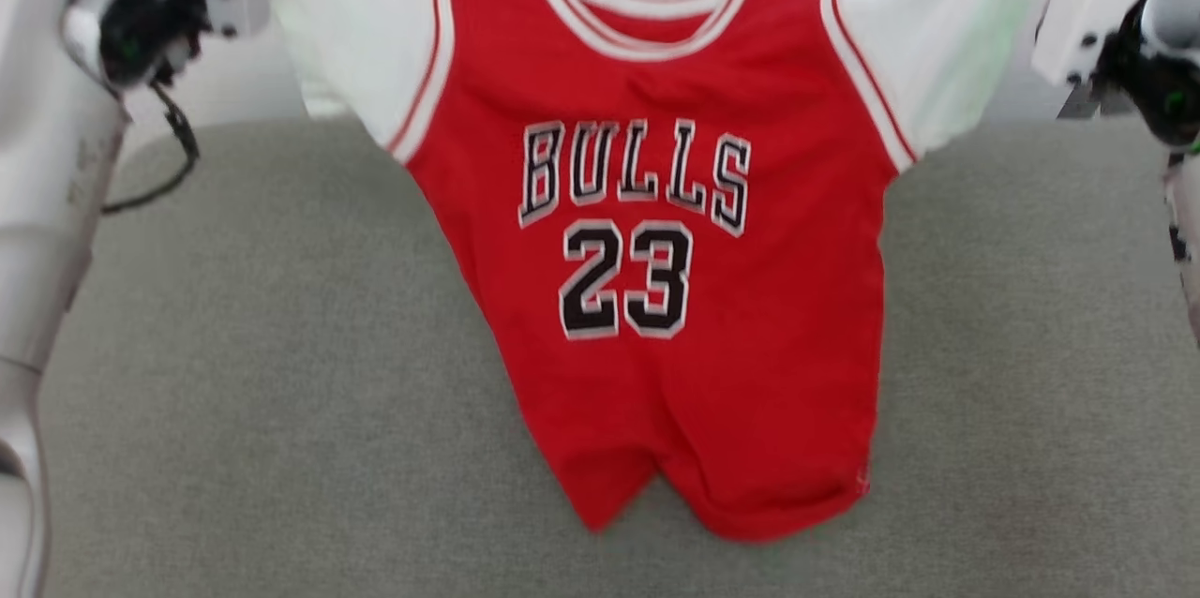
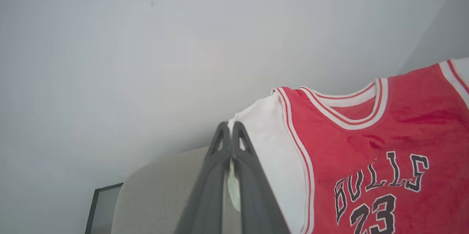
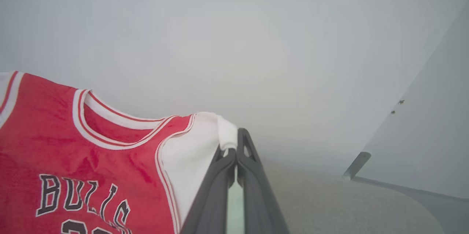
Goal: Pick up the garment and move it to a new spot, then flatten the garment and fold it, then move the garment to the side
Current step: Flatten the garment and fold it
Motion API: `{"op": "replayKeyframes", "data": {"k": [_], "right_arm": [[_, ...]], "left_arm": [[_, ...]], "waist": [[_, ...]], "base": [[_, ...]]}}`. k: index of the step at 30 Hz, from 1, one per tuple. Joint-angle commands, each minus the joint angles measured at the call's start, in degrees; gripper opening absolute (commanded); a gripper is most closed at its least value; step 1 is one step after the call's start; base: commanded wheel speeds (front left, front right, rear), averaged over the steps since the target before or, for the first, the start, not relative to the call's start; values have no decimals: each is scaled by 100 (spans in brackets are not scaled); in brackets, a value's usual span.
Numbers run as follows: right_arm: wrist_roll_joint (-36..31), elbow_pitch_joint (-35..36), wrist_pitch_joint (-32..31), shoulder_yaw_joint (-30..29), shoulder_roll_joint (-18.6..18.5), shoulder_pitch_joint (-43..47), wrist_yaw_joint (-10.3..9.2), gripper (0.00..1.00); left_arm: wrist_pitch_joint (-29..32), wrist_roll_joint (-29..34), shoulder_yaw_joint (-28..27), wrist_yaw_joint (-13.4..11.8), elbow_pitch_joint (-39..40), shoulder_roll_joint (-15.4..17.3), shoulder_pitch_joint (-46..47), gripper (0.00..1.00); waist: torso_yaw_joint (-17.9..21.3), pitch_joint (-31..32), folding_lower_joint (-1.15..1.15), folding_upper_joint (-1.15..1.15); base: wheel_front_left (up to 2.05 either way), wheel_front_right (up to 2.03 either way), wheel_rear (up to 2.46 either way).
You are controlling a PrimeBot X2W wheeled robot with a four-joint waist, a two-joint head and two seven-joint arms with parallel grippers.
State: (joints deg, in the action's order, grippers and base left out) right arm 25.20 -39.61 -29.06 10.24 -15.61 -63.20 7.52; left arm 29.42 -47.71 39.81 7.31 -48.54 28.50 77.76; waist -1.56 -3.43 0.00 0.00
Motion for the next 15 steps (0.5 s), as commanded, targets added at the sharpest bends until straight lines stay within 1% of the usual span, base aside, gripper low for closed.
{"op": "replayKeyframes", "data": {"k": [1,7,15], "right_arm": [[48,-30,208,97,31,-226,-6,0],[41,-220,791,386,0,-793,-6,0],[195,-522,958,638,-84,-1197,-6,0]], "left_arm": [[-63,66,27,10,-24,8,194,0],[-163,133,59,13,-142,34,706,0],[-111,93,188,14,-199,27,1054,0]], "waist": [[75,304,0,0],[124,462,0,0],[117,532,0,0]], "base": [[0,0,0],[0,0,0],[0,0,0]]}}
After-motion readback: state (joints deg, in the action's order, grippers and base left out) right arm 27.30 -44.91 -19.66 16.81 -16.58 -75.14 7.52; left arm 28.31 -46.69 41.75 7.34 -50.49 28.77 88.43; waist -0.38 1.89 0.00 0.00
